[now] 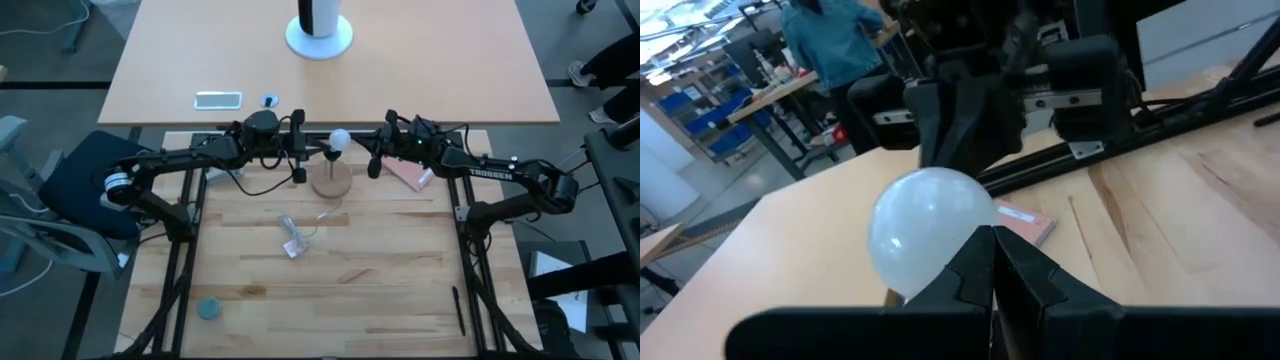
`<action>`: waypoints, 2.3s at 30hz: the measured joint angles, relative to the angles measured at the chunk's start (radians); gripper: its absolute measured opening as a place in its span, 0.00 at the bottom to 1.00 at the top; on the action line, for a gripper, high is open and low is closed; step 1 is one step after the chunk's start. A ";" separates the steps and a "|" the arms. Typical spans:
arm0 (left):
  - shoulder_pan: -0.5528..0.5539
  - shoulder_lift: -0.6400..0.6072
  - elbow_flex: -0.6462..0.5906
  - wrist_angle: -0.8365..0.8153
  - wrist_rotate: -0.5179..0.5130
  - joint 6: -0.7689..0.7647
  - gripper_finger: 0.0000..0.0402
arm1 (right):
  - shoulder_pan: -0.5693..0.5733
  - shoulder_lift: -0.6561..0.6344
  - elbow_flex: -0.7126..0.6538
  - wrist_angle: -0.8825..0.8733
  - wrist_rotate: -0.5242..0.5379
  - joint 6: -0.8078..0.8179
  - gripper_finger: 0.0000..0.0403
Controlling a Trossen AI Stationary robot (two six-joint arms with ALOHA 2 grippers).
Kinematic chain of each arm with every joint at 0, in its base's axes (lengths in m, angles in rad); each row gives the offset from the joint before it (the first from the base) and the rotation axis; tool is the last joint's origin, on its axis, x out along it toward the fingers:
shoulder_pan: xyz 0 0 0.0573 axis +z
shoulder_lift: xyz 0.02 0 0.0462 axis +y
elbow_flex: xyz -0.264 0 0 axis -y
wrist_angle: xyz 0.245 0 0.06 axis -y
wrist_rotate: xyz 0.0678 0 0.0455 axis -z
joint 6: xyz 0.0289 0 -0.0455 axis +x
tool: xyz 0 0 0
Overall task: Screw lightbulb
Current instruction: Insert the lightbulb on the desk lamp
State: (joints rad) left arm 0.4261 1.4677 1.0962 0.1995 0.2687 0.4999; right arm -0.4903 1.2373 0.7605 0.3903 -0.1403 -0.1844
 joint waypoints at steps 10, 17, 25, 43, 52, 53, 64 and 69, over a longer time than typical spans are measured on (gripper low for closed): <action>0.000 0.021 0.000 0.001 -0.025 -0.004 0.00 | 0.002 0.000 0.000 0.012 -0.001 -0.001 0.00; 0.001 0.035 0.000 0.017 -0.104 -0.004 0.00 | 0.002 0.000 0.000 0.030 0.000 -0.002 0.00; 0.001 0.035 0.000 0.000 -0.106 -0.004 0.00 | 0.002 0.022 0.001 0.045 0.003 -0.009 0.00; 0.005 -0.012 0.000 -0.049 -0.193 0.039 0.00 | -0.001 0.054 0.002 0.072 0.140 -0.029 0.00; 0.007 -0.012 0.000 -0.006 -0.199 0.041 0.00 | 0.001 0.056 0.002 0.119 0.132 -0.031 0.00; 0.009 -0.012 0.000 -0.006 -0.199 0.041 0.00 | 0.001 0.056 0.002 0.123 0.132 -0.031 0.00; 0.012 -0.012 0.000 -0.010 -0.199 0.038 0.00 | 0.007 0.097 0.002 0.146 0.105 -0.018 0.00; 0.012 -0.012 0.000 -0.014 -0.199 0.017 0.00 | 0.014 0.095 0.006 0.148 0.085 -0.024 0.00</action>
State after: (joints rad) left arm 0.4385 1.4555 1.0966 0.1856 0.0696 0.5171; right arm -0.4764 1.3323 0.7667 0.5386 -0.0558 -0.2085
